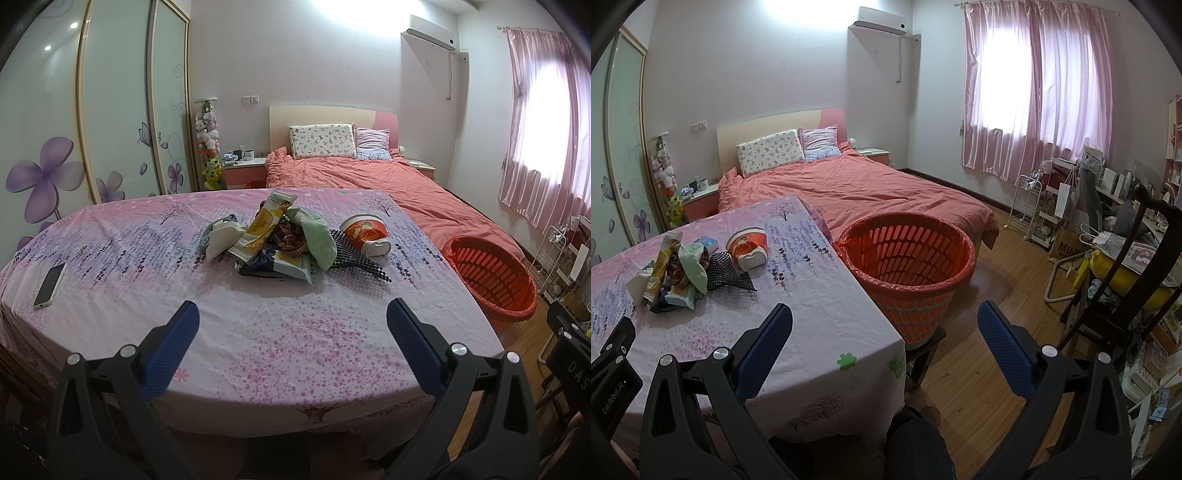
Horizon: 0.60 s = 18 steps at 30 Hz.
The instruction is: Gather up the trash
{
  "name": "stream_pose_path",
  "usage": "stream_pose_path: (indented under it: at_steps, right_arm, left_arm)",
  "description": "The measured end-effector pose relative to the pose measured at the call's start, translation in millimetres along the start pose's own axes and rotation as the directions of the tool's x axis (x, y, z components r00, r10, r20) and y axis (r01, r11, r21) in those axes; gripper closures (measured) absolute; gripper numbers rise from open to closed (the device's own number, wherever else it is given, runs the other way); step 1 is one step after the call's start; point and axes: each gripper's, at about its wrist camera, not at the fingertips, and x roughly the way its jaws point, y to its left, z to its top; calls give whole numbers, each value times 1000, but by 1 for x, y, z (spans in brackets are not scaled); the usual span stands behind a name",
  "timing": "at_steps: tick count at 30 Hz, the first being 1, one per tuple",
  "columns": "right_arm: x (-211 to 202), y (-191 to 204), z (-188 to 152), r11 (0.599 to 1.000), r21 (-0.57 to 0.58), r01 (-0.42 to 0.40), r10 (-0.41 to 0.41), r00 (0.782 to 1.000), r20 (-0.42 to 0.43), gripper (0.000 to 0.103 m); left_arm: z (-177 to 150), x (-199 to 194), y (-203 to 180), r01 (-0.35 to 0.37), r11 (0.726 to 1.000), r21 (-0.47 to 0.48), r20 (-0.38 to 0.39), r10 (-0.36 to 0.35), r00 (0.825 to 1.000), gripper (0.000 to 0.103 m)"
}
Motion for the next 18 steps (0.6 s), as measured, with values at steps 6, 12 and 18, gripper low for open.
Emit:
stream_pose_path:
  at_steps: [6,12,18]
  right_arm:
    - [0,0,0,1000,-1,0,0,1000,0,3]
    - [1,1,0,1000,-1,1,-1,1000,-1,3]
    - [1,1,-1,1000,-1,1,-1,1000,-1,3]
  left_arm:
    - [0,0,0,0,1000,0,0,0,1000,4]
    - [0,-1,-1,0,1000,0,-1,0,1000,4]
    - [0,-1,-1,0,1000,-1,0,0,1000,4]
